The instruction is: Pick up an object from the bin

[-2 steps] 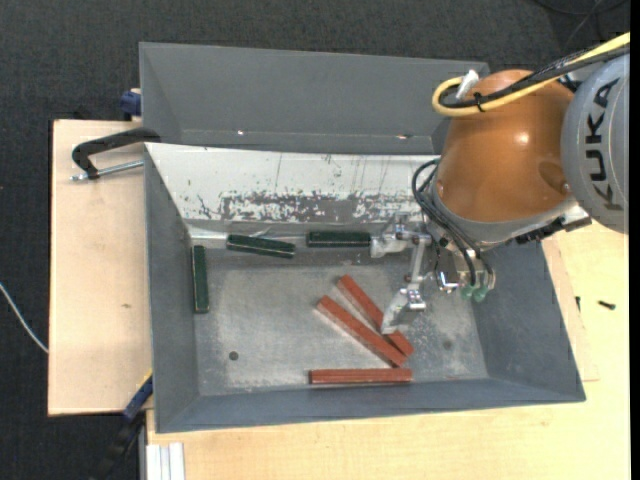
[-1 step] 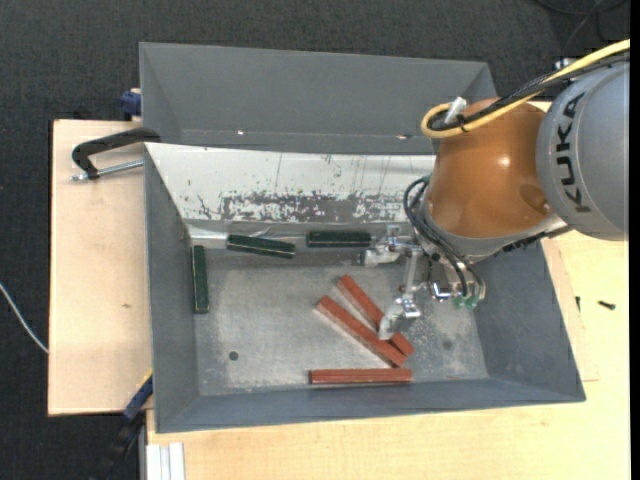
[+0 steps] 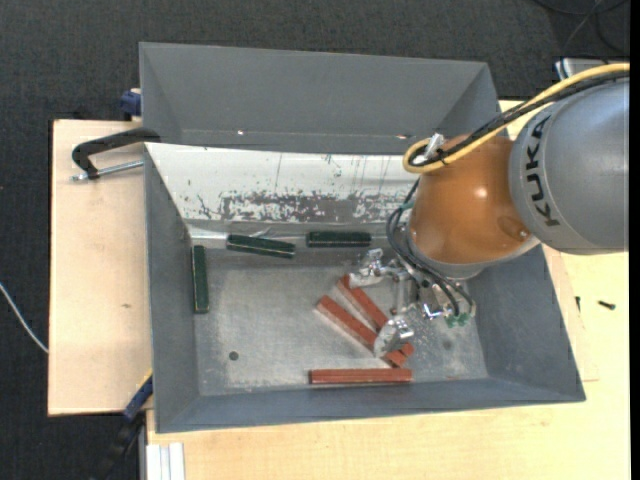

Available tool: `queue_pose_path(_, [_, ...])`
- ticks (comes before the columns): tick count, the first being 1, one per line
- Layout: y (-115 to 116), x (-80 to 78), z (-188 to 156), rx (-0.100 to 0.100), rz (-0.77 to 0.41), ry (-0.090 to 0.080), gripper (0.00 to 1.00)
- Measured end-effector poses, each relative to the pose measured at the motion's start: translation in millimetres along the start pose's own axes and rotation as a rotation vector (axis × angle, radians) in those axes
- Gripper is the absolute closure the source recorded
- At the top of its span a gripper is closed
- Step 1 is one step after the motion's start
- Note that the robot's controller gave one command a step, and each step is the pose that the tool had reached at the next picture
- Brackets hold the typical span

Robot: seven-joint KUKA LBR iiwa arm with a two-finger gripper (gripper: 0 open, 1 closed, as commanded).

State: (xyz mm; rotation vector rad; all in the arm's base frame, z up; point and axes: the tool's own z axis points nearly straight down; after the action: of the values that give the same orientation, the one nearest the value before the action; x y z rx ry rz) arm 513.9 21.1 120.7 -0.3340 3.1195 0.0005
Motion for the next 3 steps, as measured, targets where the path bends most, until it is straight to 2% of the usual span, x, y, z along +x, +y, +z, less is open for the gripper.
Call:
queue_pose_path(1, [-34.9,-43.4,36.2,-0.015,0.085,0.025,1.00])
queue_pose_path(2, [-34.9,-43.4,36.3,-0.015,0.085,0.025,1.00])
queue_pose_path(3, [-36.8,-32.1,4.8,-0.002,0.083,0.005,1.00])
